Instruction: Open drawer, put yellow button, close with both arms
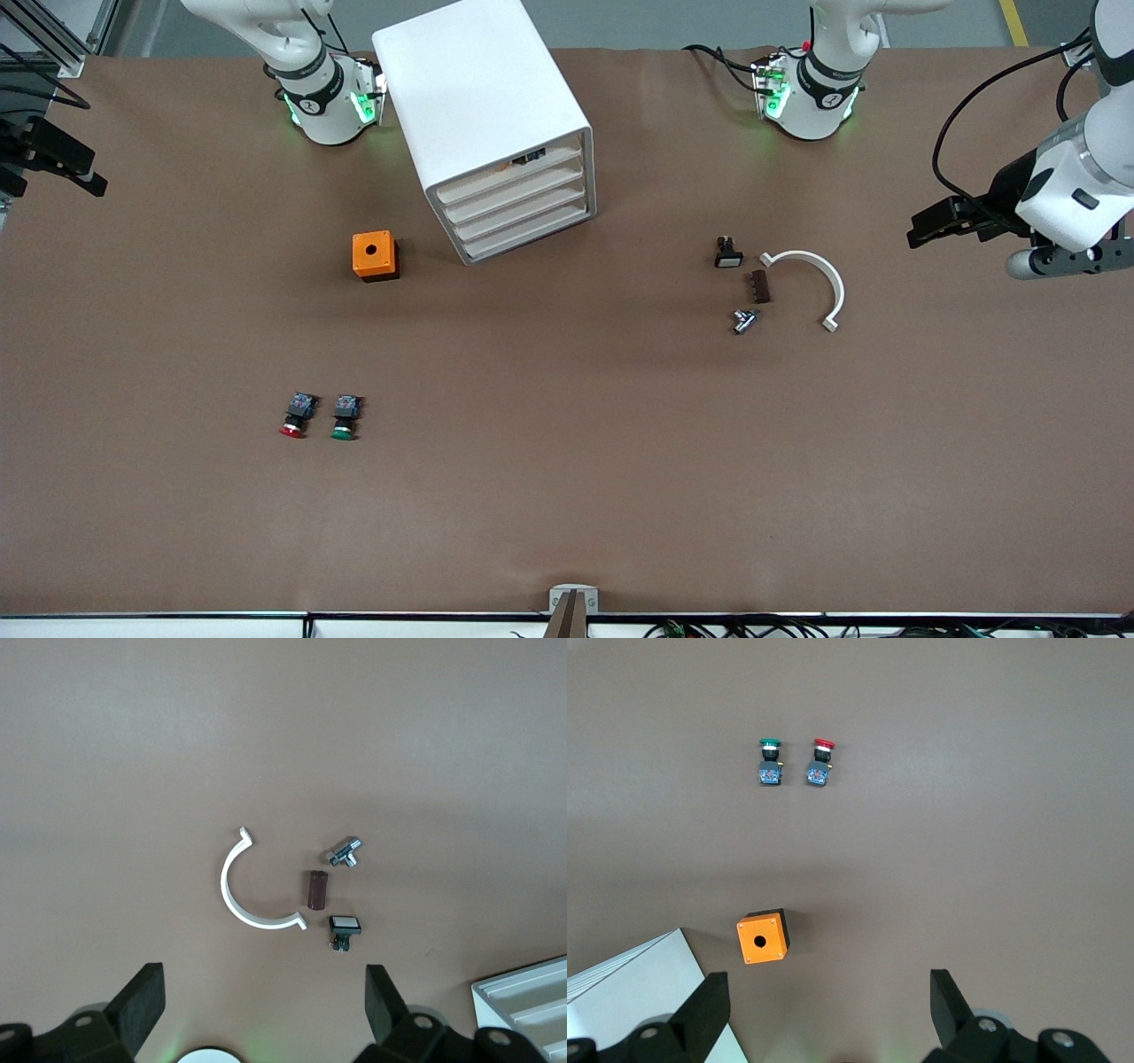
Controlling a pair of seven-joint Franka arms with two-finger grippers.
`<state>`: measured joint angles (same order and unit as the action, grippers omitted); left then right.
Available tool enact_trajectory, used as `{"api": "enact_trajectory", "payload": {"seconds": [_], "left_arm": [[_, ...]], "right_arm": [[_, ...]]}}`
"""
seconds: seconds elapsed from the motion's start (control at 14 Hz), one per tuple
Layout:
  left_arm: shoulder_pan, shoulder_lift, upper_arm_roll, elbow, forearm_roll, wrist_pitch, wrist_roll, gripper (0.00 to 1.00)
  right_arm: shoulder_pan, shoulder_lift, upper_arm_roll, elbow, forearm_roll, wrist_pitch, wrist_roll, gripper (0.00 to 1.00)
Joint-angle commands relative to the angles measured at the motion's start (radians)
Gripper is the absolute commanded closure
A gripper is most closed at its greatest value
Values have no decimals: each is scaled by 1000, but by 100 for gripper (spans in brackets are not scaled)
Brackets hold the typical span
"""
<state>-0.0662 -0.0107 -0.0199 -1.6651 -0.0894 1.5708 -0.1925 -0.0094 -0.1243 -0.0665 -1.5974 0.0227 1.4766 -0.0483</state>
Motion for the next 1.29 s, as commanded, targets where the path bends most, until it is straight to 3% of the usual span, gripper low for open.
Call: {"api": "enact_trajectory", "payload": {"seconds": [0.0, 1.21], "left_arm": [[-9, -52, 14, -36, 23, 32, 21, 1], [-15, -46, 0, 24, 76, 77, 22, 1]], "right_arm": [[-21, -26, 10, -26, 16, 1, -16, 0], [-21, -26, 10, -24, -15, 11, -18, 0]]}}
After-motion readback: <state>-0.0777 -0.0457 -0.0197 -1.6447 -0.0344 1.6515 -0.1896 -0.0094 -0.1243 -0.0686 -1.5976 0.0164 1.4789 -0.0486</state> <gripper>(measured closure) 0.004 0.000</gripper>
